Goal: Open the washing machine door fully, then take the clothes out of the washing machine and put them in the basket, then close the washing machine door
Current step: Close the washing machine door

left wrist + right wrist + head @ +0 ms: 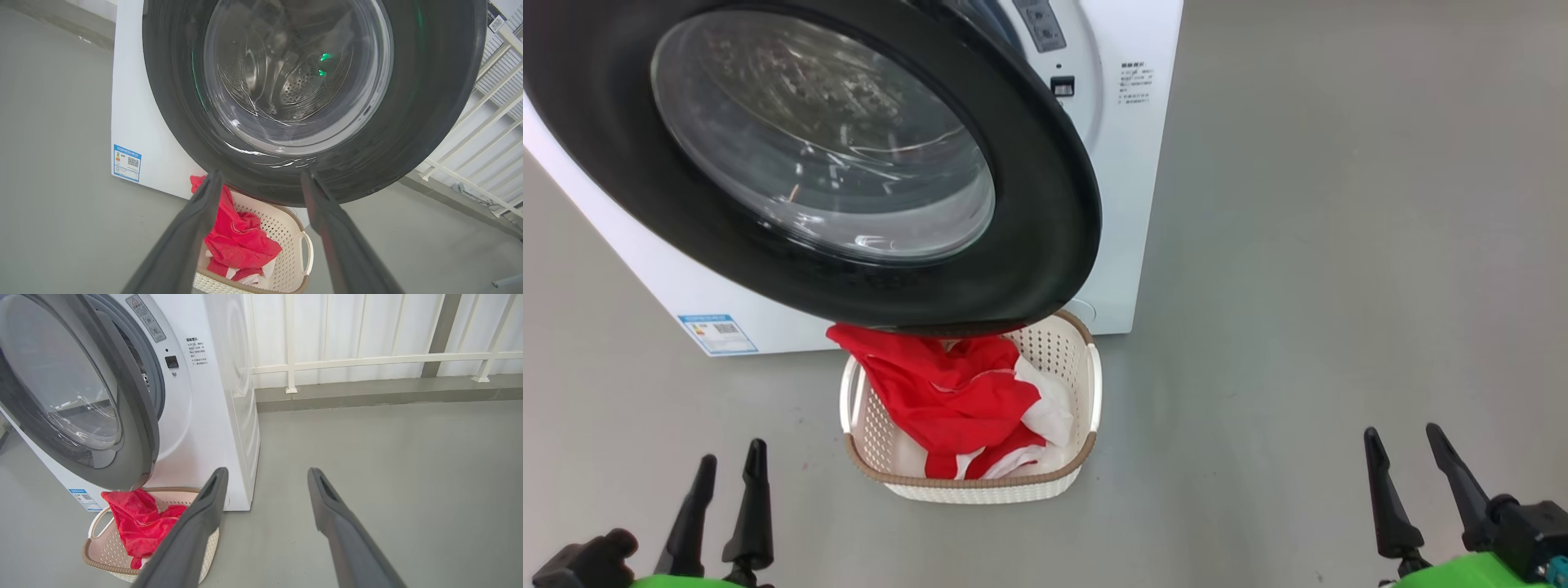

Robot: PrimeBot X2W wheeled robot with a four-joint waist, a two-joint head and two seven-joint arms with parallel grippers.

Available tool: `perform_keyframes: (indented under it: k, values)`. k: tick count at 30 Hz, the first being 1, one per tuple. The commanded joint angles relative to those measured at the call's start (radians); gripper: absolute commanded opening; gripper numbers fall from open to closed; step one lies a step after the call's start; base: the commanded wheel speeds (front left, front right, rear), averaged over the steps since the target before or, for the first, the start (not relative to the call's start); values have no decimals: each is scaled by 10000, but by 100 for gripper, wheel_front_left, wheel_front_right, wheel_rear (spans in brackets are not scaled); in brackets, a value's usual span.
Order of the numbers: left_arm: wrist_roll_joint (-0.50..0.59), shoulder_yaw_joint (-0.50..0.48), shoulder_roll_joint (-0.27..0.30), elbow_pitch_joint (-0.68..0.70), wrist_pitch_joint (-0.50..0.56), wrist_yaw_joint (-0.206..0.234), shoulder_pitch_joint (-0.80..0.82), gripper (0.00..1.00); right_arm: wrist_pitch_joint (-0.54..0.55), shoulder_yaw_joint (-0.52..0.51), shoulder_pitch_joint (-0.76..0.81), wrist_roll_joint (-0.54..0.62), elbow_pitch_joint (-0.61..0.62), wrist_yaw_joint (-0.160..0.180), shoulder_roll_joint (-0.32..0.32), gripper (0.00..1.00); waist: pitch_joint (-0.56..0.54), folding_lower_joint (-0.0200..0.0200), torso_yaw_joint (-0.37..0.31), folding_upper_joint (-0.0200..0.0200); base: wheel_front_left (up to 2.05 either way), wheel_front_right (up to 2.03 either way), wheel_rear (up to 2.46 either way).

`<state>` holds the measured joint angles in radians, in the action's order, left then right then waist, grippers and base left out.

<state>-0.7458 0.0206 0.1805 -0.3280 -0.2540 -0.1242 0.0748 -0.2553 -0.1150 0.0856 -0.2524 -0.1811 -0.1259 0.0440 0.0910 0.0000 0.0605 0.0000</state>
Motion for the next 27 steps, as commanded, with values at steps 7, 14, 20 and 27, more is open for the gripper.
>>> perform_keyframes:
  k: [7, 14, 20, 27]
  values:
    - [2958, -1057, -143, 1165, -78, -65, -320, 100, -65, -39, 211, 44, 466, -48, 170, 100, -224, 0, 57, 0, 0, 0, 0]
    - [4702, -1647, -741, 1826, -78, -65, -757, 100, -65, -141, 404, 28, 558, -48, 160, 100, -397, 0, 52, 0, 0, 0, 0]
    - [4867, -1588, -959, 1532, -78, -65, -930, 100, -65, -92, 485, 9, 406, -48, 139, 100, -434, 0, 32, 0, 0, 0, 0]
    - [4885, -1499, -1018, 1429, -78, -65, -926, 100, -65, -39, 449, -3, 404, -48, 119, 100, -373, 0, 17, 0, 0, 0, 0]
